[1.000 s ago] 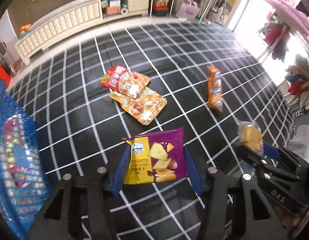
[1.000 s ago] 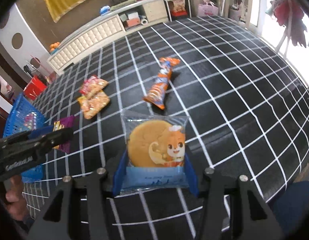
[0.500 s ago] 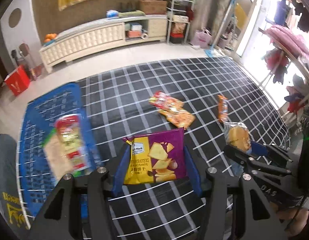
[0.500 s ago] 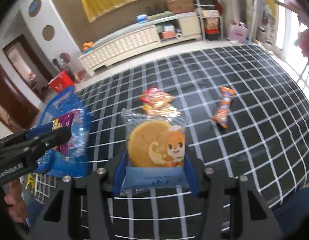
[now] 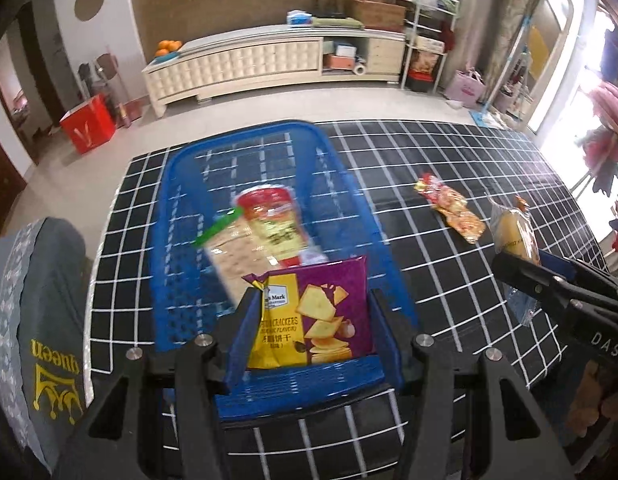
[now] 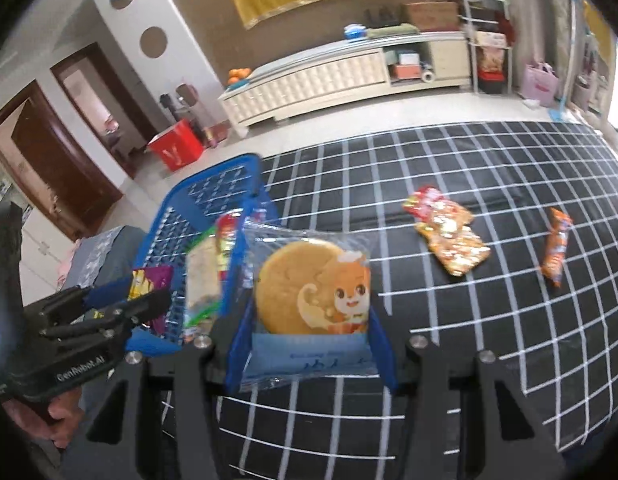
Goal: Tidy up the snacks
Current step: 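Carry both packets to the basket and open the left tool to drop the chips, then lower the cake packet into the basket and open the right tool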
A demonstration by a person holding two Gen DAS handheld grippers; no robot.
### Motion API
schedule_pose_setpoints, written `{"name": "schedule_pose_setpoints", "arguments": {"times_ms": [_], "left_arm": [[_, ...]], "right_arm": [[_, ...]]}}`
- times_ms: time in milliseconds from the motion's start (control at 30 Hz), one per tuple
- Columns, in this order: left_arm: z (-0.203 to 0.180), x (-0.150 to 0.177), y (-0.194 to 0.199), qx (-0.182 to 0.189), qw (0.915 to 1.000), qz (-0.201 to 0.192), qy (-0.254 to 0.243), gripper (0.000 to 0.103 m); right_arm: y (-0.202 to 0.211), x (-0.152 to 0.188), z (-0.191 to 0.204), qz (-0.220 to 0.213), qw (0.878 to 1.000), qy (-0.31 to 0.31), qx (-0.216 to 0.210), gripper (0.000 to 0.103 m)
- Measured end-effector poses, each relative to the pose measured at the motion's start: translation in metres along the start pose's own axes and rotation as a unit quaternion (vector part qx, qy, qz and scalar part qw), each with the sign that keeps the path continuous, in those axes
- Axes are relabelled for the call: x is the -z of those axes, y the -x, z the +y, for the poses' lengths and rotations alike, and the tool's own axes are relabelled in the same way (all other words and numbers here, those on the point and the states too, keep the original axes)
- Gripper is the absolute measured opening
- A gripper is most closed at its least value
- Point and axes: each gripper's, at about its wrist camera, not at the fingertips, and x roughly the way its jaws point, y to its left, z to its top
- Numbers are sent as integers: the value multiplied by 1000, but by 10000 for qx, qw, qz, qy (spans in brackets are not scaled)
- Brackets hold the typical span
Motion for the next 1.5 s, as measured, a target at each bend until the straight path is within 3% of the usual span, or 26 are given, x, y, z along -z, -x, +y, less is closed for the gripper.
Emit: {"name": "schedule_pose_setpoints", "arguments": {"times_ms": [333, 567, 667, 833, 1167, 1500], "left_arm": [[45, 8, -27, -215, 9994, 250, 107, 51], [50, 8, -58, -424, 9983, 378, -89, 53], [42, 6, -63, -557, 9972, 401, -291, 56], [34, 6, -71, -451, 9970, 441, -455, 74], [37, 5, -50, -298, 9985, 383, -254, 78], [64, 13, -10, -322, 9994, 73, 75, 79]], "right_arm": [[-29, -5, 38, 165, 9994, 280, -67, 57], [-39, -4, 38, 266, 9993, 233, -73, 57], [-41, -5, 34, 291, 9994, 203, -35, 57], [-43, -4, 35, 305, 9993, 203, -53, 57], [-33, -7, 39, 240, 9993, 270, -105, 57], [-35, -8, 75, 302, 9968, 701, -229, 57]]}}
